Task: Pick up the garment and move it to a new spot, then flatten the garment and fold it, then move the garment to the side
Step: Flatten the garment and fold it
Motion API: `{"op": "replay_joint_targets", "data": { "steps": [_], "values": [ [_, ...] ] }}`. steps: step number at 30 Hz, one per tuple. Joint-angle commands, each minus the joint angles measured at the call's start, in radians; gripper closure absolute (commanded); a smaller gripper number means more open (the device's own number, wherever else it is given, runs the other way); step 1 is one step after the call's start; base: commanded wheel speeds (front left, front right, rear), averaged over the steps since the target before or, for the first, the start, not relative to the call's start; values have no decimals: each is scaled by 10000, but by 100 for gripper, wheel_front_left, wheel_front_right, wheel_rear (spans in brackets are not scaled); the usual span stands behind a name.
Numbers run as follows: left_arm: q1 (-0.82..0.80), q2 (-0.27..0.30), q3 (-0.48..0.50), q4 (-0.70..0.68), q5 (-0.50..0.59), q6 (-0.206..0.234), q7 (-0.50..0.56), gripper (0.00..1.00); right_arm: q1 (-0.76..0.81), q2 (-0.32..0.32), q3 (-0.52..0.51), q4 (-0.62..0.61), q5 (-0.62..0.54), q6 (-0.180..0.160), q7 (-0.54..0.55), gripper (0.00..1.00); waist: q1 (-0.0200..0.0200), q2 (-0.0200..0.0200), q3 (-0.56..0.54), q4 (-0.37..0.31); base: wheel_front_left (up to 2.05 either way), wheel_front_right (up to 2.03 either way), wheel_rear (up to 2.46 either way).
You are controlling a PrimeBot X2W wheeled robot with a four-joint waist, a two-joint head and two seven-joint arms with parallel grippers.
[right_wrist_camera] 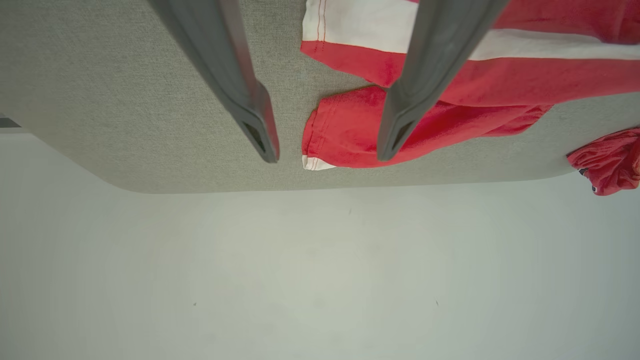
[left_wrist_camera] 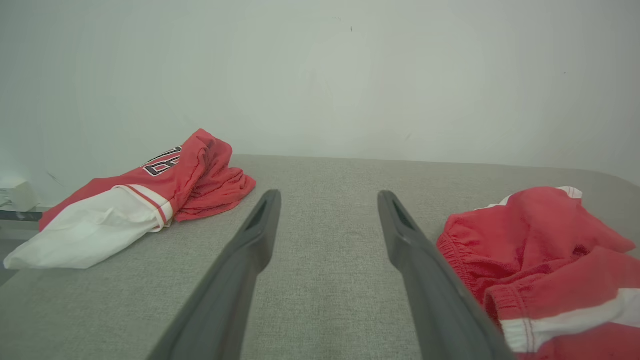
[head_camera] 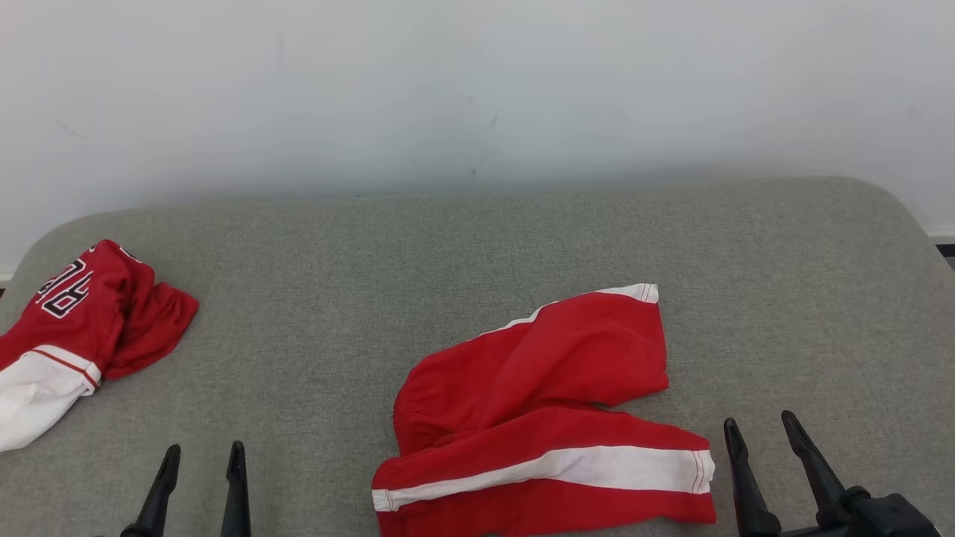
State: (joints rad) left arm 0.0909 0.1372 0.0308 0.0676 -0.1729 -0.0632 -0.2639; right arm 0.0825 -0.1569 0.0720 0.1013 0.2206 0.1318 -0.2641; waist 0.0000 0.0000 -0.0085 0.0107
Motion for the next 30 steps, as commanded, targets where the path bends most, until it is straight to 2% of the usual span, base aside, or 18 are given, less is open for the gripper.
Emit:
{"op": "replay_joint_targets", "data": {
  "steps": [1,6,7,10,18,24,30],
  "values": [
    [93,-164,71,-2,-244,-167,-8,0,39,-56,21,69,-10,-22,-4,0,0,0,17,26,0,0,0],
    [141,-127,-793,385,-706,-588,-8,0,-38,-440,150,635,430,-24,-6,0,0,0,75,73,0,0,0],
    [141,-127,-793,385,-706,-588,-8,0,-38,-440,150,635,430,-24,-6,0,0,0,75,73,0,0,0],
    [98,-63,-1604,823,-1172,-670,17,0,-120,-751,315,1111,643,-24,-4,0,0,0,165,84,0,0,0],
    [-794,1093,-4162,1728,-2996,-660,8,0,-697,-1209,1059,2302,1228,-24,-4,0,0,0,524,-43,0,0,0],
    [-1651,1803,-5456,2123,-4049,-662,1,0,-1465,-1381,1869,3444,1696,-22,-4,0,0,0,819,-134,0,0,0],
    [-2421,2174,-6241,2349,-4755,-663,-3,0,-2276,-1346,2717,4360,2238,-22,-4,0,0,0,1069,-162,0,0,0]
  ]
}}
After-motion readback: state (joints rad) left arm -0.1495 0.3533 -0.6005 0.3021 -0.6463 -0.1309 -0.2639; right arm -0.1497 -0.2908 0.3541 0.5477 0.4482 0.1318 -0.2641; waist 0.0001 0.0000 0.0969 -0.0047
